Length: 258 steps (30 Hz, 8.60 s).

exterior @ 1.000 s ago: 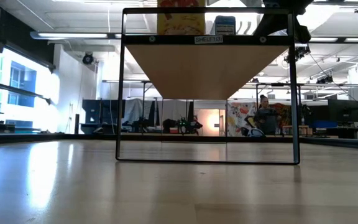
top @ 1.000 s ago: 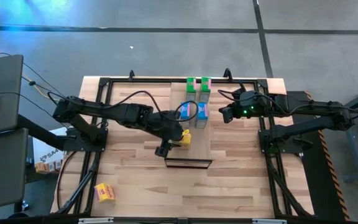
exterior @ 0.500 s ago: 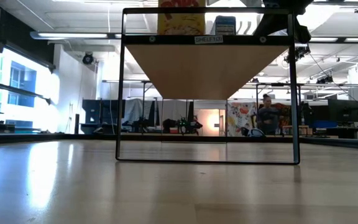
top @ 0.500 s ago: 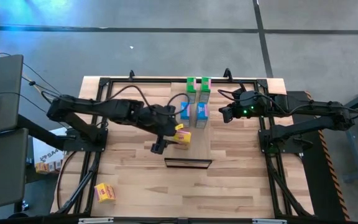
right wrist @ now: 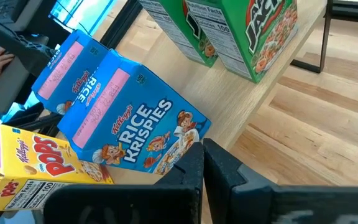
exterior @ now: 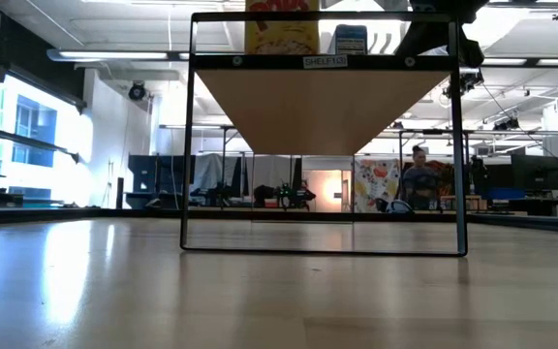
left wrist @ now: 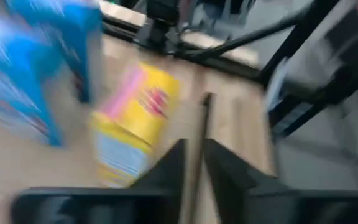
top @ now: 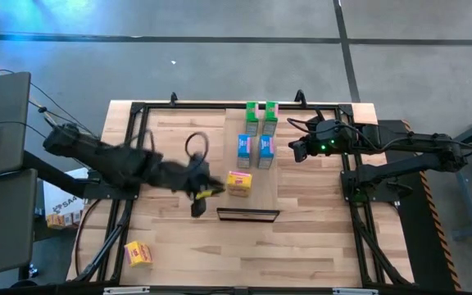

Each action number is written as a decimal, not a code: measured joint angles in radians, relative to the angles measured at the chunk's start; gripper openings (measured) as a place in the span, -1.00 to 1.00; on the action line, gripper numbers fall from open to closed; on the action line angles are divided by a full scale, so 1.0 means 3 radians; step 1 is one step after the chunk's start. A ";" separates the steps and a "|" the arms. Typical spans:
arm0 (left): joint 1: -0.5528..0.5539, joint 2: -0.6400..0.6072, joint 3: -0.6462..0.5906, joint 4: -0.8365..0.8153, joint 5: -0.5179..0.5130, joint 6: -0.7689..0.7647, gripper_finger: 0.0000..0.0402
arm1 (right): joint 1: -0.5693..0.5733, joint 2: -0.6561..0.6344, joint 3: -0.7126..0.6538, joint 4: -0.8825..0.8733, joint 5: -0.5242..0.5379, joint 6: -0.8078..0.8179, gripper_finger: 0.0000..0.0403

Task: Stack cereal on shelf
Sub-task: Put the top yellow cereal box on the shelf, then put the yellow cereal box on the shelf

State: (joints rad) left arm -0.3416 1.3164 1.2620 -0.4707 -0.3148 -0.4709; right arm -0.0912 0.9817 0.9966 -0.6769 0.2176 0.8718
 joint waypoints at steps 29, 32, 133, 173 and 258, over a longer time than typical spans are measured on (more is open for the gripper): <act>-0.0172 0.0296 -0.1044 0.1318 -0.0787 -0.2612 -1.00 | 0.0000 0.0001 0.0000 0.0000 0.0138 -0.0093 -1.00; -0.0120 0.0283 -0.1044 0.1194 -0.0738 -0.2584 -1.00 | -0.0001 0.0001 0.0000 0.0000 0.0138 -0.0093 -1.00; 0.0729 0.0068 -0.1157 0.1222 0.0294 -0.0797 -1.00 | 0.0000 0.0003 0.0000 0.0006 0.0238 0.0061 -1.00; 0.0431 -0.2192 -0.2256 0.1526 0.0190 -0.0079 -1.00 | 0.0214 0.0001 0.0000 0.0464 0.0299 -0.0450 -1.00; -0.2518 0.0994 0.0288 -0.2637 0.1365 0.0888 0.19 | 0.0257 0.0003 0.0000 0.0129 0.0116 -0.0988 -1.00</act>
State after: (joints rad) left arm -1.0969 1.6146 1.3484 -1.2616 0.0948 -0.2046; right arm -0.0140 0.9825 0.9965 -0.6382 0.2524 0.5755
